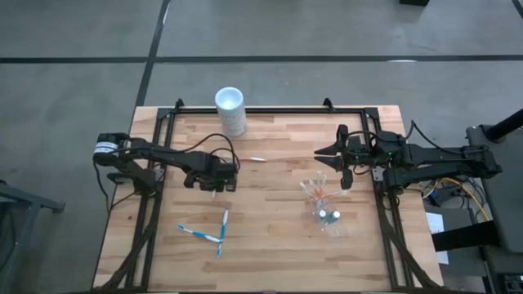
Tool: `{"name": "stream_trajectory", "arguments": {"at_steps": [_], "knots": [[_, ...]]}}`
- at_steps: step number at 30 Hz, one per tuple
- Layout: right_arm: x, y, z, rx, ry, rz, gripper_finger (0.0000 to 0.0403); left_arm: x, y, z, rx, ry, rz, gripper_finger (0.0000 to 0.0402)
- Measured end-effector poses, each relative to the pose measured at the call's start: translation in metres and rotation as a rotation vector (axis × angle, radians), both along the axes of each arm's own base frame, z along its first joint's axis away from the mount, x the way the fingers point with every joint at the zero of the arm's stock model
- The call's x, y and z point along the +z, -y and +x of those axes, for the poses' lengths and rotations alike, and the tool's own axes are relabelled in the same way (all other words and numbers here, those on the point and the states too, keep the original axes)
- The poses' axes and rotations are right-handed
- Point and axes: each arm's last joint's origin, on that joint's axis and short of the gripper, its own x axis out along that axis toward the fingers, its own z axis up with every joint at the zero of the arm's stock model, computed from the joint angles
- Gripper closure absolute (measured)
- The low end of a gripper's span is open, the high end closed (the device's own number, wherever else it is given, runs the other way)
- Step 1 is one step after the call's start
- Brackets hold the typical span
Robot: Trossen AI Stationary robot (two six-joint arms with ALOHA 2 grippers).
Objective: Pick & Place toothbrushing station
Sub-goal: Put the orange toothbrush into the top section of the transparent organizer
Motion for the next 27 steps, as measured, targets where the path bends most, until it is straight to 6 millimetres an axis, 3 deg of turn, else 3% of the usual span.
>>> {"name": "stream_trajectory", "arguments": {"at_steps": [14, 27], "knots": [[0.0, 0.0, 0.0, 0.0, 0.001, 0.01, 0.0321, -0.01, -0.001, -0.008, 0.002, -0.038, 0.031, 0.0319], [0.0, 0.0, 0.0, 0.0, 0.001, 0.009, 0.0334, -0.017, 0.0, -0.011, -0.005, -0.027, 0.028, 0.0319]]}}
